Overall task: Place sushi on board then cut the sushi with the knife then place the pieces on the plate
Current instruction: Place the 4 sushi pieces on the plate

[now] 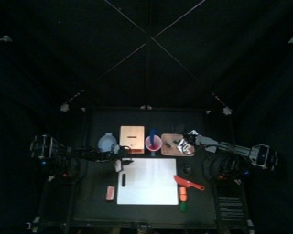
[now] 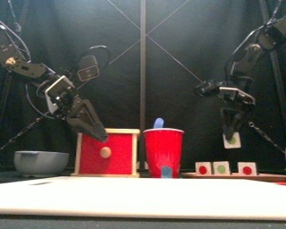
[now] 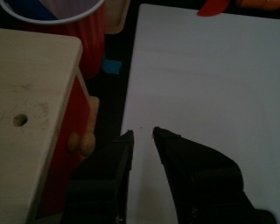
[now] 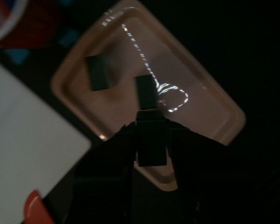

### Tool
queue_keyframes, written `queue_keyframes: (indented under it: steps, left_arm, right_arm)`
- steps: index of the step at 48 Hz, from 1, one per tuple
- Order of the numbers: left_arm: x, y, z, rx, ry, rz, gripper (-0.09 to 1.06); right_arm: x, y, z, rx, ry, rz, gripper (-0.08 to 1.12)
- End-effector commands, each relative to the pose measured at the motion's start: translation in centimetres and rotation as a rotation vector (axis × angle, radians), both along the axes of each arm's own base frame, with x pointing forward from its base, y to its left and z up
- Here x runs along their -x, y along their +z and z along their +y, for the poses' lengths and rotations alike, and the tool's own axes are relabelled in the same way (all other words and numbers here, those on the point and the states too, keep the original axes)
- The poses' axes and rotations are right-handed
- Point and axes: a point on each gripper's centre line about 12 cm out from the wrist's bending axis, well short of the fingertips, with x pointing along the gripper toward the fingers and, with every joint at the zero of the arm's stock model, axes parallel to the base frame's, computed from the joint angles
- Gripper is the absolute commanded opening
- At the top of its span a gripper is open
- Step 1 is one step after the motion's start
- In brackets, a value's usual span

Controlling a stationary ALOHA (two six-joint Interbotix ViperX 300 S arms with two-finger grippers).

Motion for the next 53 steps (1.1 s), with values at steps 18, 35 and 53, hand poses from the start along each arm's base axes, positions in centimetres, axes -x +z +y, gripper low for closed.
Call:
queue_keyframes:
  steps: [18,35,53]
  left_arm:
    - [-0.8,1.4,0.1,-0.004,0.001,-0.049,0.68]
    - [-0.7,2.0,0.0,-0.008,-0.004,-0.067,0.68]
    - [-0.4,3.2,-0.1,-0.009,-0.003,-0.104,0.68]
  right_arm:
    - [1.4,-4.1,-2.3,-0.015,-0.066,0.014,0.68]
    - [1.4,-1.4,-2.8,0.068,-0.04,-0.018,0.81]
    - [-1.9,3.6,2.7,0.179,0.201,-0.214,0.81]
